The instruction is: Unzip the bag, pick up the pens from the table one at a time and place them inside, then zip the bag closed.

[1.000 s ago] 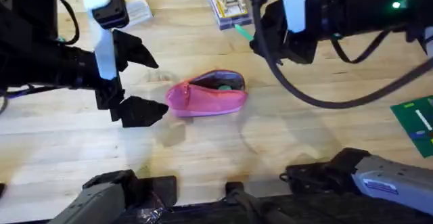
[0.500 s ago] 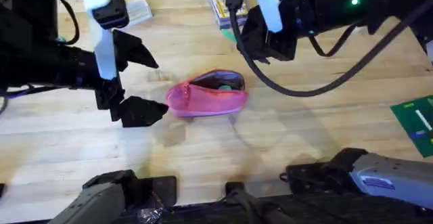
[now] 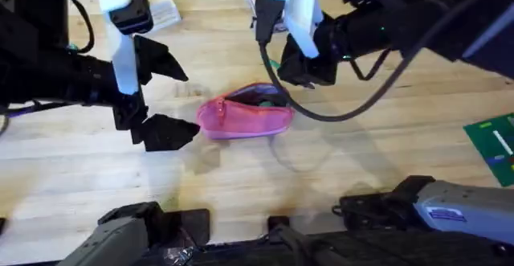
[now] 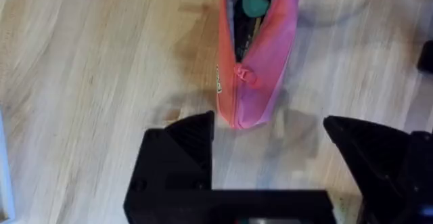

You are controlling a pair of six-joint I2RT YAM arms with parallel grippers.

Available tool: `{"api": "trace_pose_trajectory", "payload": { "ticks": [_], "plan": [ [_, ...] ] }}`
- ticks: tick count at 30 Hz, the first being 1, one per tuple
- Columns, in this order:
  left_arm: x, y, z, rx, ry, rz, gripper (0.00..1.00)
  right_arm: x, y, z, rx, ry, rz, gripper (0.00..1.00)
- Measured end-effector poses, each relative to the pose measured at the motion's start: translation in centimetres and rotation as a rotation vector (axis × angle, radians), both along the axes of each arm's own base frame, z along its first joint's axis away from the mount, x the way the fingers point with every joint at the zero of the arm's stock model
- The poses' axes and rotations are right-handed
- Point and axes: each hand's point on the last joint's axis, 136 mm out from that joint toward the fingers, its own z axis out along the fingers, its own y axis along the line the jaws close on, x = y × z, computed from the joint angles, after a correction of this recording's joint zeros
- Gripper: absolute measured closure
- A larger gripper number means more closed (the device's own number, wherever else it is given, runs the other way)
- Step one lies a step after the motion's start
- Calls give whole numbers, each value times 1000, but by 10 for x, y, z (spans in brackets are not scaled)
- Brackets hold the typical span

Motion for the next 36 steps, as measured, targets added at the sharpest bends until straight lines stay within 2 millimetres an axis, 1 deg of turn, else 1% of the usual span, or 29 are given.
{"api": "trace_pose_trajectory", "payload": {
  "ticks": [4,10,16,22,23,30,36],
  "plan": [
    [0,0,0,0,0,0,7,-1,10,-15,17,58,31,968],
    [0,0,0,0,0,0,7,-7,28,-40,14,143,84,968],
    [0,0,0,0,0,0,7,-16,45,-55,4,178,136,968],
    [0,0,0,0,0,0,7,-17,51,-72,-13,212,149,968],
    [0,0,0,0,0,0,7,-15,52,-79,-21,225,148,968],
    [1,0,0,0,-4,0,7,-12,56,-94,-32,247,150,968],
    [1,0,0,0,-4,0,7,-11,62,-94,-23,231,161,968]
  ]
}}
